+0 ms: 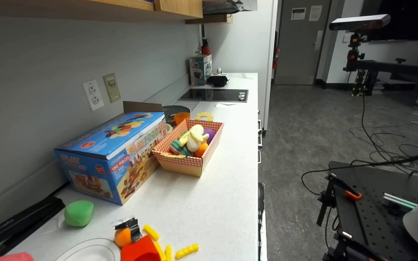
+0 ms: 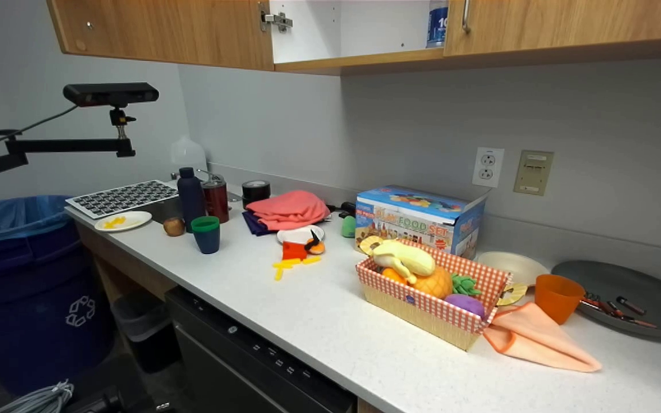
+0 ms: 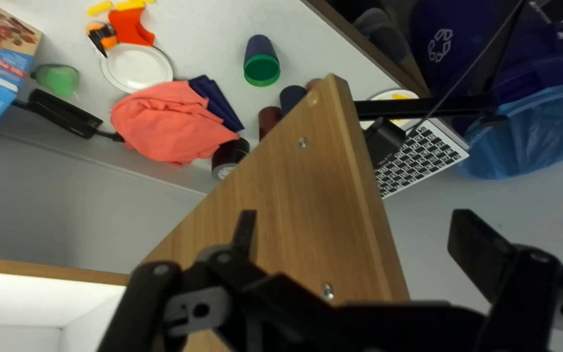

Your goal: Close the cabinet

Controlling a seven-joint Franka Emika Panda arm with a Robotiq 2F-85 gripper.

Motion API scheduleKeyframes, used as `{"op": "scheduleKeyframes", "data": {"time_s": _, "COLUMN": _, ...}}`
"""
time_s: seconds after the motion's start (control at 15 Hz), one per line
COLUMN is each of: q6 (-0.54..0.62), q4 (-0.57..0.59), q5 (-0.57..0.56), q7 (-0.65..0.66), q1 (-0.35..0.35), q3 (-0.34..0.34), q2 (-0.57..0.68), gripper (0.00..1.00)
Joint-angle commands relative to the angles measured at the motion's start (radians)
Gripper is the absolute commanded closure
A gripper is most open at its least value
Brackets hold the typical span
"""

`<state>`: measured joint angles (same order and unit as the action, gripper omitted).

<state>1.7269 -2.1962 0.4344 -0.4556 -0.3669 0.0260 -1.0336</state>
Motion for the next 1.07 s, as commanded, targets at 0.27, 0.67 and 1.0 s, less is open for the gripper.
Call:
{"op": "scheduleKeyframes", "data": {"time_s": 0.27, "q6": 0.292, "q4": -0.053, "q5": 0.061, "q7": -0.015, "q1": -0.046, "q3": 0.093, "q2": 0.038, "gripper": 0.0}}
{"op": "scheduleKeyframes", "data": {"time_s": 0.67, "q6": 0.396, "q4": -0.113, "q5": -0.031, "q7": 0.008, "q1": -0.024, "q3": 0.1, "q2": 0.015, "gripper": 0.0}}
{"op": "scheduleKeyframes", "data": {"time_s": 1.0, "q6": 0.409, "q4": -0.165, "q5": -0.21, "q7": 0.041, "q1": 0.048, "q3": 0.091, "q2": -0.039, "gripper": 0.0}}
